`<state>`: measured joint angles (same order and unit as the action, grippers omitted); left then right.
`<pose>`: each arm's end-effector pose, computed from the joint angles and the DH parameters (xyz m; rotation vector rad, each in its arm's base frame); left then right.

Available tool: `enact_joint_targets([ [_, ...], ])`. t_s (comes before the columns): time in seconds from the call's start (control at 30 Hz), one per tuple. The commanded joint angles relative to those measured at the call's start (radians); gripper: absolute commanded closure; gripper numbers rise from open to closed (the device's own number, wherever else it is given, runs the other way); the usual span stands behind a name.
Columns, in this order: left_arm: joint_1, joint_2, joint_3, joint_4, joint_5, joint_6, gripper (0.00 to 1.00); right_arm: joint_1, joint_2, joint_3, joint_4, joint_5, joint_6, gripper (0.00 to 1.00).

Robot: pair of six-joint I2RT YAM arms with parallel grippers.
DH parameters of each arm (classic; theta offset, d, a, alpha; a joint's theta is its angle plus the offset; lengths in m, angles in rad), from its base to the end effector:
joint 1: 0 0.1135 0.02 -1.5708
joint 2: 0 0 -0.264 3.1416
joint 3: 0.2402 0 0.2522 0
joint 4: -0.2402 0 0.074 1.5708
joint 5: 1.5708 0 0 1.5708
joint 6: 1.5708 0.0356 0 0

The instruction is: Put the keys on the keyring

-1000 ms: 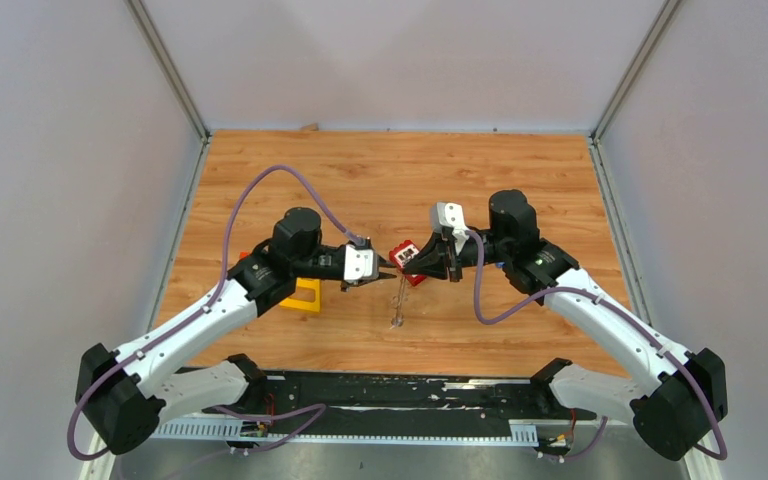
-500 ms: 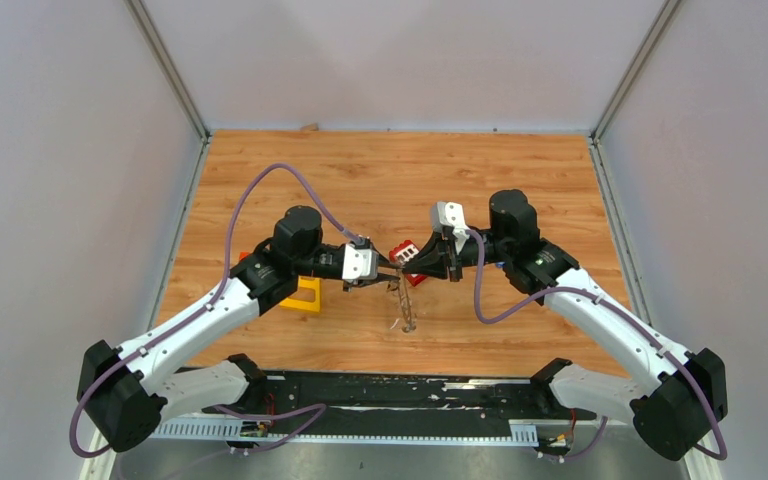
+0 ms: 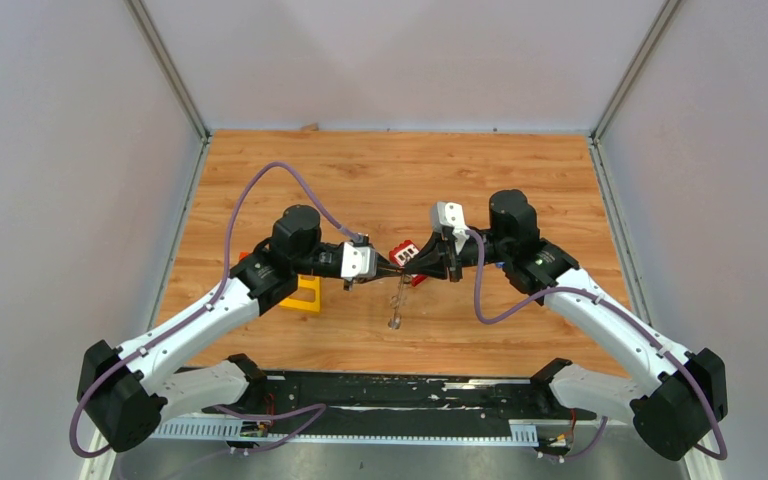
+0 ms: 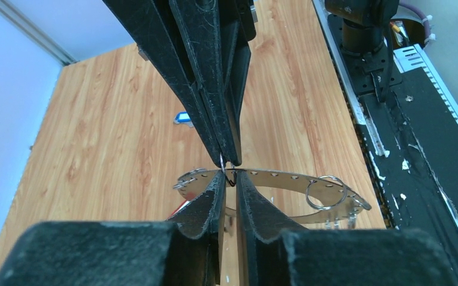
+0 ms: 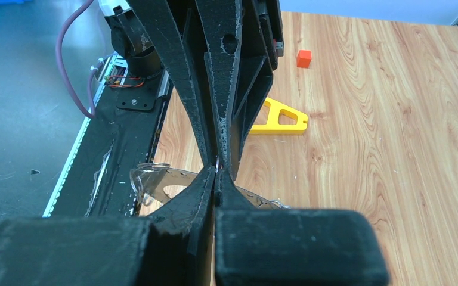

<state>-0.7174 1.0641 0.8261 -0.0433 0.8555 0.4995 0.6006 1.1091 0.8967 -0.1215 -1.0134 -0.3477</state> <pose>0.1614 -0.1765 0.3179 1.4951 1.0949 -0.9378 0.1827 0.1618 0.3264 -1.4212 1.2478 1.1264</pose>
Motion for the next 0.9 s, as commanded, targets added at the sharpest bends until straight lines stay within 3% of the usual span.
enact_joint_targets([
  [0.0,0.004,-0.001,0.019,0.039,0.018,-0.032,0.84,-0.004,-0.013,0.005,0.052,-0.027,0.002,1.00],
  [0.3,0.004,-0.003,0.012,0.062,0.012,-0.040,1.00,-0.003,-0.013,0.002,0.049,-0.021,-0.008,1.00],
  [0.57,0.004,-0.005,0.016,0.081,0.018,-0.074,1.00,-0.003,-0.005,0.002,0.047,-0.016,-0.011,1.00],
  [0.87,0.003,-0.003,0.016,0.082,0.013,-0.075,0.90,-0.003,0.000,0.004,0.045,-0.016,-0.013,1.00],
])
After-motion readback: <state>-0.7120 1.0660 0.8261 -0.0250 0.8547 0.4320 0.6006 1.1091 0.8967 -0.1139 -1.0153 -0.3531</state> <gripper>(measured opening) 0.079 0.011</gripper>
